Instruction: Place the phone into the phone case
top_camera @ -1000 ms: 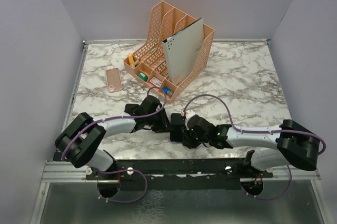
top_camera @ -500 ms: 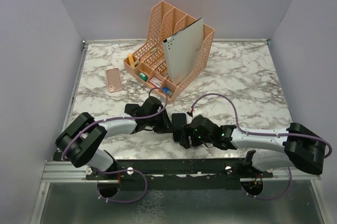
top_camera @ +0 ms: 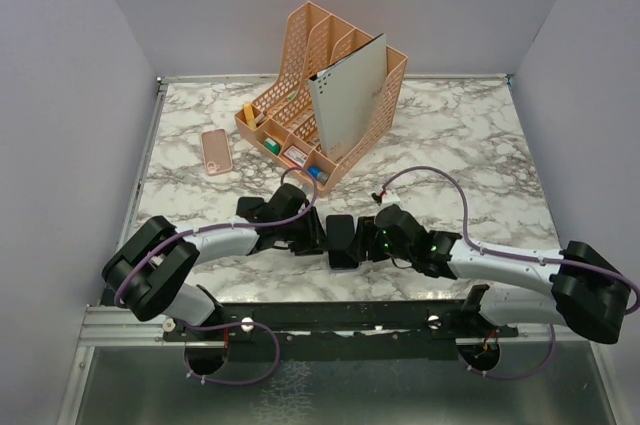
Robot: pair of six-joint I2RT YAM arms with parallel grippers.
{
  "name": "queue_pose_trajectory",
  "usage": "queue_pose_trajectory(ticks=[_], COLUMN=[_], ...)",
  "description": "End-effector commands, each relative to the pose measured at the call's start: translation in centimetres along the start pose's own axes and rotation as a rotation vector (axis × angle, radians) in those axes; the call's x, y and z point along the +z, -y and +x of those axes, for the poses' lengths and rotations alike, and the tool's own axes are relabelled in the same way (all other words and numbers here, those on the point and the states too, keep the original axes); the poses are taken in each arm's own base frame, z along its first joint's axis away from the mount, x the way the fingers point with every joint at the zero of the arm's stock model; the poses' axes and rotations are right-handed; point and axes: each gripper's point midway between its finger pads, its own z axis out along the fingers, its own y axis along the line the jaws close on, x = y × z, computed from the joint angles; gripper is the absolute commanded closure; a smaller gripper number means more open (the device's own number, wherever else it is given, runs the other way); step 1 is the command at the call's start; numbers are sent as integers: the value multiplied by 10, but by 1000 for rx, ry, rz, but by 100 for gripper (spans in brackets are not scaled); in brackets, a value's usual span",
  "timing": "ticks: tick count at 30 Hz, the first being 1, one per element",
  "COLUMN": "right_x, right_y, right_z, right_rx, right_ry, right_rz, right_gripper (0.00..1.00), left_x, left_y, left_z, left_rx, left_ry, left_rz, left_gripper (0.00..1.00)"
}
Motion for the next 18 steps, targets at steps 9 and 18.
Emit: queue_pose_trajectory(ticks=[9, 18], right_x=[21, 26], right_y=[31, 39], right_z=[27, 42], right_rx=[41, 59], right_ry=[-51, -77], right_rz=[92, 95], right_gripper=[64, 77], left_x=[0, 11], left_y=[11, 5], left_z=[-22, -22], left_rx=[47, 74], left_ry=[55, 25], left_rz=[3, -31], left_gripper=[59, 62])
